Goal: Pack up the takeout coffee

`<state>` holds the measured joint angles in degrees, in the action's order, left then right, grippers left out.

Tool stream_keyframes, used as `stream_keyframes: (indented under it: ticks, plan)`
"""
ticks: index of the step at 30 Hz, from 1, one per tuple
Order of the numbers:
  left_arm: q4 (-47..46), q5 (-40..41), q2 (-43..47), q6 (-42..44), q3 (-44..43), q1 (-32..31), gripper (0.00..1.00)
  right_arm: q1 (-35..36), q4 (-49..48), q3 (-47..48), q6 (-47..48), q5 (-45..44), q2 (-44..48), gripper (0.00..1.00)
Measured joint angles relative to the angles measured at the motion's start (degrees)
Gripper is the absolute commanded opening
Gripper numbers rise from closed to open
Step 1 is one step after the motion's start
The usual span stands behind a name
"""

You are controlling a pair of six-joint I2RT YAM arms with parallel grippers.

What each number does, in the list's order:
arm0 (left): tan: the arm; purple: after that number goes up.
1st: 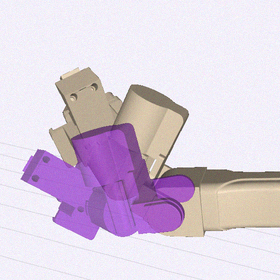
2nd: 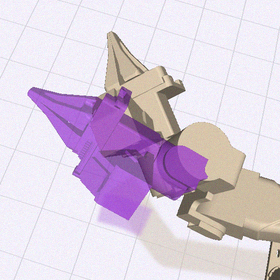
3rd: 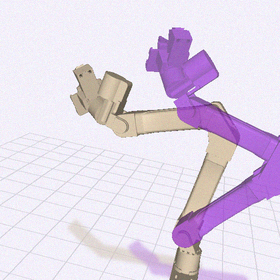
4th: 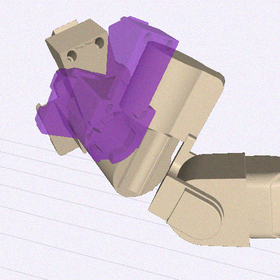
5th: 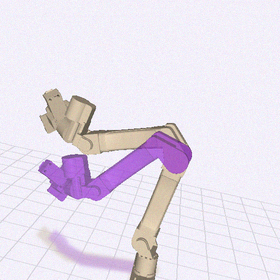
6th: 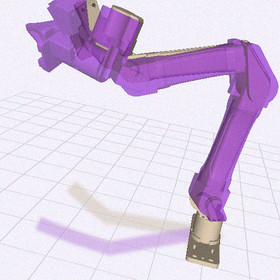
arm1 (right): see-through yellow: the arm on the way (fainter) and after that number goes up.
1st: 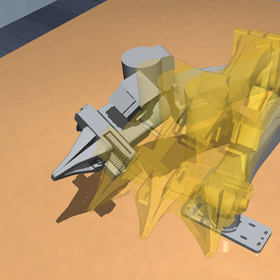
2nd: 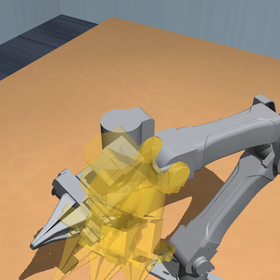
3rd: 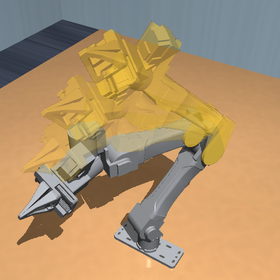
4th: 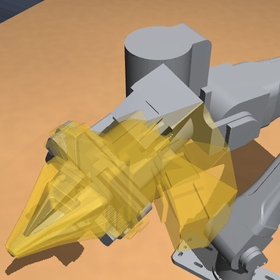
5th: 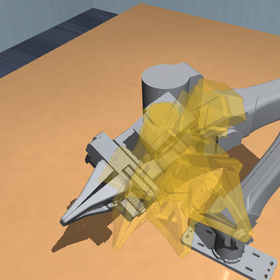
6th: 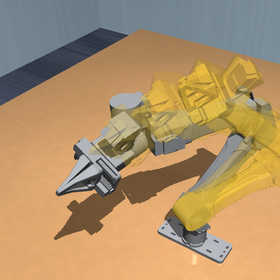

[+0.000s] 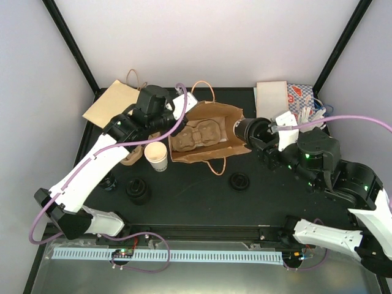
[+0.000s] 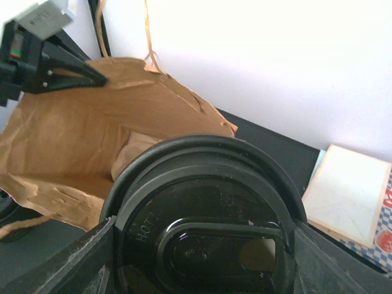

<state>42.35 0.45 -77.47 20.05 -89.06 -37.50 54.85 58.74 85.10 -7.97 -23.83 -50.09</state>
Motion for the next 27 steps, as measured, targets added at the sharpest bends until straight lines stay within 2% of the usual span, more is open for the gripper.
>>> stream_keyframes:
  ticks: [12, 27]
  plan:
    - [-0.96, 1.01, 0.33, 0.85, 2.14, -1.31, 0.02, -0.02, -6.88, -0.7, 2.89, 6.91, -2.03, 0.67]
    - [-3.06, 1.01, 0.37, 0.35, 4.31, -4.44, 0.02, -0.02, -14.38, -13.33, 3.17, 9.46, -8.59, 0.64]
